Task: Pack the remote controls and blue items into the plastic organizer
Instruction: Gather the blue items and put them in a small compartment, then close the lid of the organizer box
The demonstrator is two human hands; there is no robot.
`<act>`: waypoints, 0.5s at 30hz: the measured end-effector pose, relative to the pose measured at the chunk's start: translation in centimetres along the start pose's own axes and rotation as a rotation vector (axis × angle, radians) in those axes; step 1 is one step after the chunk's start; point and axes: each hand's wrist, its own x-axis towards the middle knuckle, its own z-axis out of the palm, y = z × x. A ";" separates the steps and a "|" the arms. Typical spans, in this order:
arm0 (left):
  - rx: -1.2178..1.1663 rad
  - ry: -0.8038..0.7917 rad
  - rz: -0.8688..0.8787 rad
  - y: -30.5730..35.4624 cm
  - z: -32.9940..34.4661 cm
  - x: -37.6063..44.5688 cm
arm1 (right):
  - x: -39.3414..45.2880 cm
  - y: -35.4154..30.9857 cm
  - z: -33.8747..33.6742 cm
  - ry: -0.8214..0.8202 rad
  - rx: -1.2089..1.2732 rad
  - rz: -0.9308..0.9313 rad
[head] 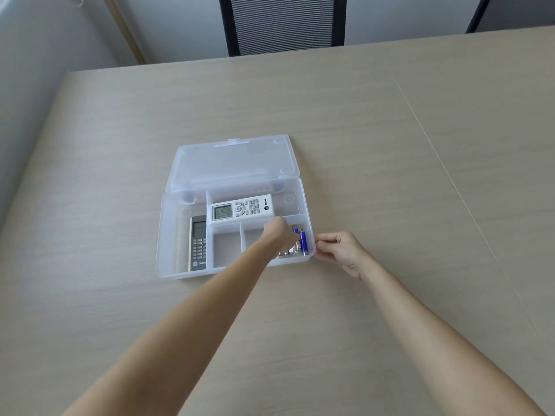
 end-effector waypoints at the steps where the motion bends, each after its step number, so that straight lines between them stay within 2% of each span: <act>1: -0.011 0.095 0.062 -0.9 -0.8 -0.5 | 0.2 -0.4 -0.3 0.041 -0.015 -0.005; 3: -0.070 0.322 0.190 -3.4 -3.0 -1.7 | 1.2 -1.5 -1.0 0.146 -0.014 -0.025; 5: -0.008 0.577 0.272 -6.9 -5.5 -2.6 | 2.6 -3.4 -1.8 0.233 -0.027 -0.055; 7: 0.155 0.715 0.229 -11.2 -7.6 -3.3 | 4.6 -5.7 -1.3 0.260 -0.073 -0.085; 8: 0.228 0.709 0.147 -13.4 -8.4 -3.5 | 5.6 -6.9 -0.8 0.265 -0.101 -0.097; 10: 0.275 0.538 0.001 -16.8 -9.3 -3.7 | 7.7 -8.9 0.3 0.262 -0.156 -0.111; 12: 0.251 0.326 0.019 -18.6 -9.7 -3.5 | 9.6 -10.6 1.5 0.238 -0.204 -0.108; 15: 0.279 0.241 0.096 -19.8 -9.9 -2.9 | 12.1 -12.2 2.8 0.220 -0.285 -0.060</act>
